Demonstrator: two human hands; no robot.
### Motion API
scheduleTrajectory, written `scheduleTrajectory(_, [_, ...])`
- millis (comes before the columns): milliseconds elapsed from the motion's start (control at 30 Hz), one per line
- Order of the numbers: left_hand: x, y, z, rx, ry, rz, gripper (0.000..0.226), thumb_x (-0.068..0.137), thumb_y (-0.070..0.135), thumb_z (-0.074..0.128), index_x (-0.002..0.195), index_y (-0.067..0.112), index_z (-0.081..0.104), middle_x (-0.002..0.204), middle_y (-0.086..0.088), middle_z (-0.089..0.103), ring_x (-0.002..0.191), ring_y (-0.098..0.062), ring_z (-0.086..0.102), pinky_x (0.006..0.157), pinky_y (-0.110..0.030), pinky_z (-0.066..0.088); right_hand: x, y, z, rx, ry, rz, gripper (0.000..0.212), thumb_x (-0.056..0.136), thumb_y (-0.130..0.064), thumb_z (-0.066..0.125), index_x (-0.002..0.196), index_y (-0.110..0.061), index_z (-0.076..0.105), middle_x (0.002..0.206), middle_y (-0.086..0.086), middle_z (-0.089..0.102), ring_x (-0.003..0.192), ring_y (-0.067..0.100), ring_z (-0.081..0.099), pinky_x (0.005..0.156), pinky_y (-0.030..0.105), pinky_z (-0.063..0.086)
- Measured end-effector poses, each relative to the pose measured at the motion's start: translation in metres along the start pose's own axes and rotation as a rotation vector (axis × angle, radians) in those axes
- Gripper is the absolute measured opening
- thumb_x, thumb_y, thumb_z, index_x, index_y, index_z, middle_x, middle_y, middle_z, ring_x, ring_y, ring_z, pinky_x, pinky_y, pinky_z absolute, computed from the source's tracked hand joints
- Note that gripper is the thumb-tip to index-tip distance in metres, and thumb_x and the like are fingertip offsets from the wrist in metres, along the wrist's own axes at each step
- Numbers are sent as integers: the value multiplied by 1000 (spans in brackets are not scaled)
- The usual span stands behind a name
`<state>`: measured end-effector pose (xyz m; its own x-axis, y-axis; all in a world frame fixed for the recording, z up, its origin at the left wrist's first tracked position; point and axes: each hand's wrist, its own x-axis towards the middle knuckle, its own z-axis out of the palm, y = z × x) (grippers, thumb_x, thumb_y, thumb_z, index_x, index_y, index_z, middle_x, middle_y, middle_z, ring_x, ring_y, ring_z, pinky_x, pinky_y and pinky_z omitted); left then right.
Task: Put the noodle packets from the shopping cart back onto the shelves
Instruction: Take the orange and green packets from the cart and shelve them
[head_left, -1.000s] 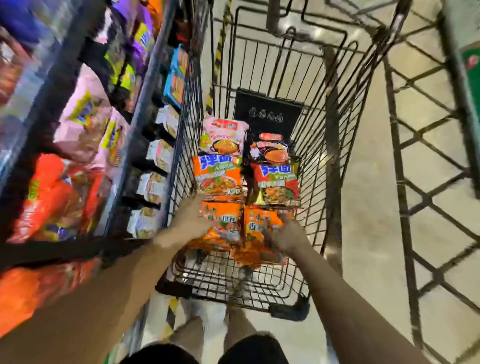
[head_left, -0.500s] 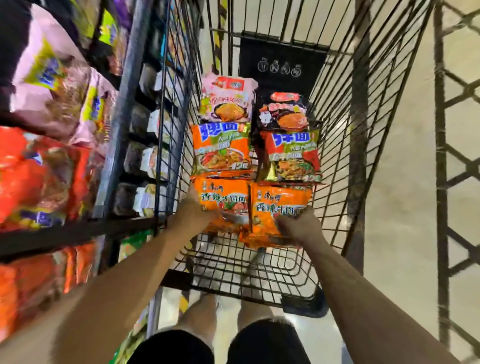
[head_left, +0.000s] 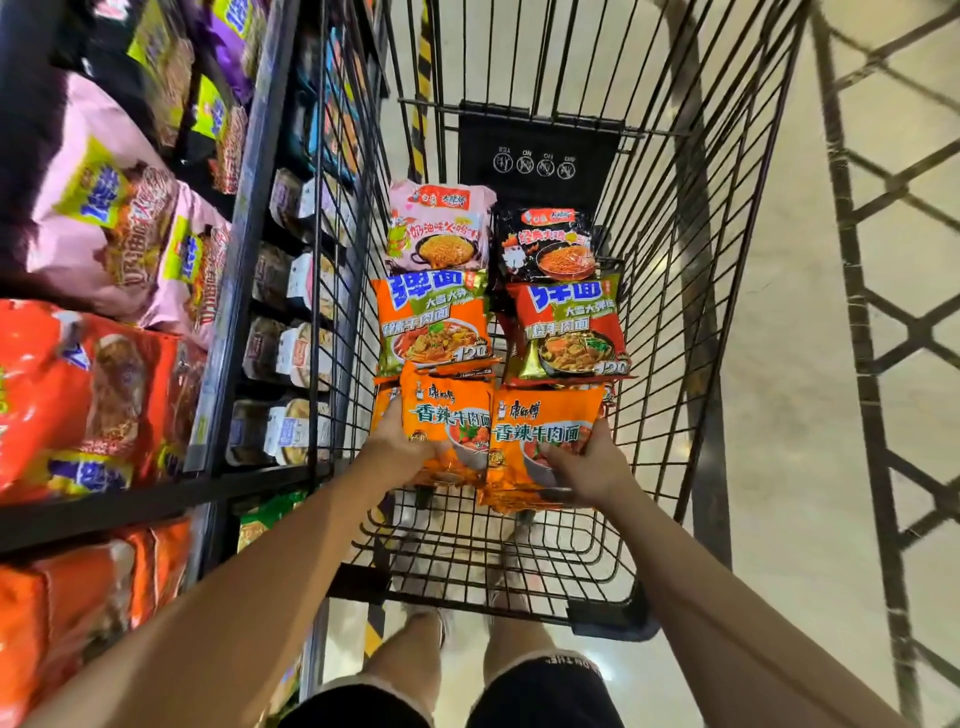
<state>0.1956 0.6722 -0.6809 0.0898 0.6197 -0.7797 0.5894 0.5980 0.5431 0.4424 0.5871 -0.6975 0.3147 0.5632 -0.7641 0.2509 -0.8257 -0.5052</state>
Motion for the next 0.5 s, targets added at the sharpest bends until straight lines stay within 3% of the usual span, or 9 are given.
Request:
scheduleTrajectory(100, [-9, 1, -3, -37, -6, 19, 73, 82, 10, 83, 142, 22, 44, 122, -1, 68, 116, -25, 64, 104, -53, 50, -18, -6, -6, 2, 4, -66, 50, 93, -30, 74, 128, -11, 43, 113, 6, 64, 99, 27, 62, 81, 33, 48])
scheduleTrajectory(233, [-40, 6, -14, -71, -48, 64, 62, 87, 9, 77, 138, 29, 47, 117, 9, 69, 115, -15, 64, 105, -46, 50, -52, -19, -24, 16, -8, -181, 39, 96, -27, 70, 122, -20, 42, 103, -7, 64, 84, 11, 64, 62, 25, 52])
scheduleTrajectory(333, [-76, 20, -28, -91, -30, 190, 59, 85, 7, 78, 131, 30, 49, 117, 7, 69, 113, -12, 65, 97, -35, 51, -87, -37, -44, 95, 14, -282, 41, 95, -22, 72, 124, -23, 43, 102, -18, 64, 89, 1, 64, 73, 21, 54])
scheduleTrajectory(400, [-99, 34, -39, -116, -9, 267, 61, 85, 6, 79, 129, 32, 47, 115, 9, 68, 109, -9, 64, 88, -27, 51, -109, -51, -59, 130, 39, -329, 43, 93, -22, 74, 126, -23, 45, 106, -16, 68, 97, 5, 67, 81, 26, 55])
scheduleTrajectory(500, [-135, 60, -60, -161, 10, 361, 64, 86, 10, 79, 133, 35, 43, 115, 9, 69, 108, -11, 67, 93, -33, 54, -148, -79, -84, 170, 78, -408, 40, 93, -25, 74, 123, -26, 48, 109, -10, 72, 94, 8, 71, 79, 27, 59])
